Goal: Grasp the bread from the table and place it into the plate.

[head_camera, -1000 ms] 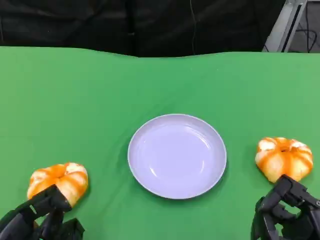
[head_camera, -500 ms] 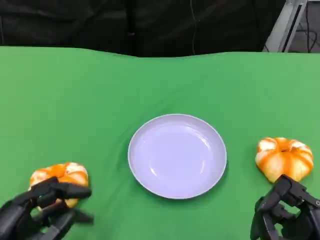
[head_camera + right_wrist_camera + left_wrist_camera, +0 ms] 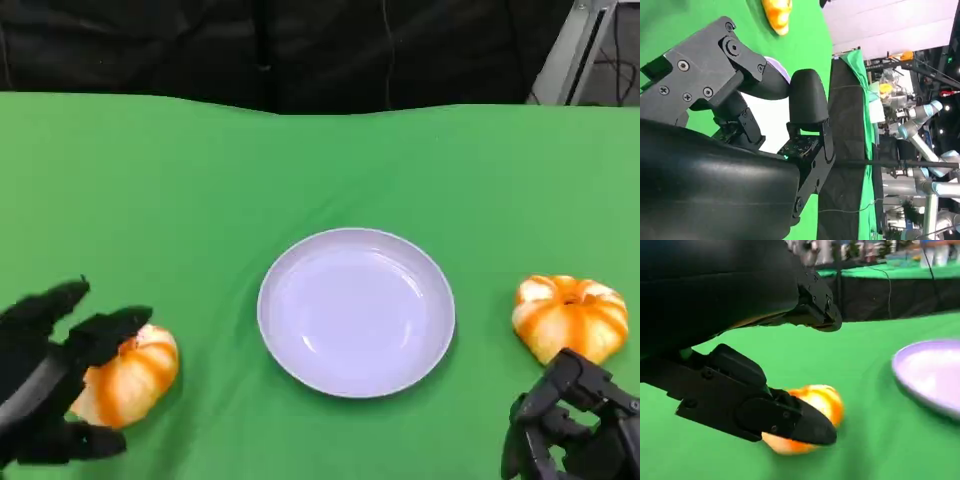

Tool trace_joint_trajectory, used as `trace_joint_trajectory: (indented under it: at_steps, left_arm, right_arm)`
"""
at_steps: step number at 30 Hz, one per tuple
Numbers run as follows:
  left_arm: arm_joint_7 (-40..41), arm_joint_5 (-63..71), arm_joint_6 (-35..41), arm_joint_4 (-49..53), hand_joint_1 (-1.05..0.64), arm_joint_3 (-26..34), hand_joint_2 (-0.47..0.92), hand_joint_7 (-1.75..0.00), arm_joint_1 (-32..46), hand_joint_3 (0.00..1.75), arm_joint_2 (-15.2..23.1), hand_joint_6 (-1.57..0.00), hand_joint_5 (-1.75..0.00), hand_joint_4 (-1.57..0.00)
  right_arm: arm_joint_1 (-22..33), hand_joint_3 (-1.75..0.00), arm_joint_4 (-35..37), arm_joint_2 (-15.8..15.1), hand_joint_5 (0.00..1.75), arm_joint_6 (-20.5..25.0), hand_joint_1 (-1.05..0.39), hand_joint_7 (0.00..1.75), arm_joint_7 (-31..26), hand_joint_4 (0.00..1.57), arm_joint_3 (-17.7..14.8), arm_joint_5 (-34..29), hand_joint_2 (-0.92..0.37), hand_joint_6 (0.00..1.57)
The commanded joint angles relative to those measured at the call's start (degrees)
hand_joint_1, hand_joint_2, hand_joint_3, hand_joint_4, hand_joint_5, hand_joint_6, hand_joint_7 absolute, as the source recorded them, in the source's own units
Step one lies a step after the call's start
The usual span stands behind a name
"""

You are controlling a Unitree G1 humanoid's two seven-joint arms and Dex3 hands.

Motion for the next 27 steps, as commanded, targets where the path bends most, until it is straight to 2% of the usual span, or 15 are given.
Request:
trace_joint_trajectory:
  at_steps: [1, 10, 18, 26, 27]
  left_arm:
    - [1.0, 3.4, 5.1, 7.2, -0.91, -5.9, 0.91, 0.0, -5.7, 0.02, 0.9, -0.35, -0.02, -0.19]
    - [5.8, 0.1, 8.3, 22.7, -0.92, -14.0, 0.91, -0.01, -13.0, 0.02, -0.8, -0.39, -0.02, -0.23]
    - [7.6, -2.7, 10.2, 29.1, -0.88, -18.2, 0.92, -0.01, -15.7, 0.06, -0.6, -0.39, -0.02, -0.25]
    - [8.5, -6.2, 10.2, 31.6, -0.59, -19.6, 0.92, -0.02, -16.1, 0.17, 0.3, -0.45, -0.04, -0.35]
    - [8.7, -7.3, 9.9, 31.5, -0.42, -19.2, 0.92, -0.04, -16.0, 0.25, 0.1, -0.53, -0.08, -0.49]
  right_arm:
    - [0.1, -1.31, -0.2, -0.5, 1.75, -0.1, -0.14, 1.63, -0.7, 0.89, -0.5, -0.2, -0.49, 0.77]
    - [0.1, -1.33, 0.3, -0.2, 1.75, -1.5, -0.14, 1.64, -0.6, 0.89, -0.2, -0.4, -0.49, 0.77]
    - [0.3, -1.34, 0.1, -0.2, 1.75, -1.2, -0.14, 1.64, -0.7, 0.9, -0.1, -0.1, -0.48, 0.77]
    - [0.0, -1.34, 0.6, -0.3, 1.75, -1.5, -0.15, 1.63, -0.3, 0.89, -0.2, 0.4, -0.48, 0.77]
    - [0.0, -1.34, 0.6, -0.3, 1.75, -1.4, -0.15, 1.63, -0.3, 0.89, -0.2, 0.4, -0.48, 0.77]
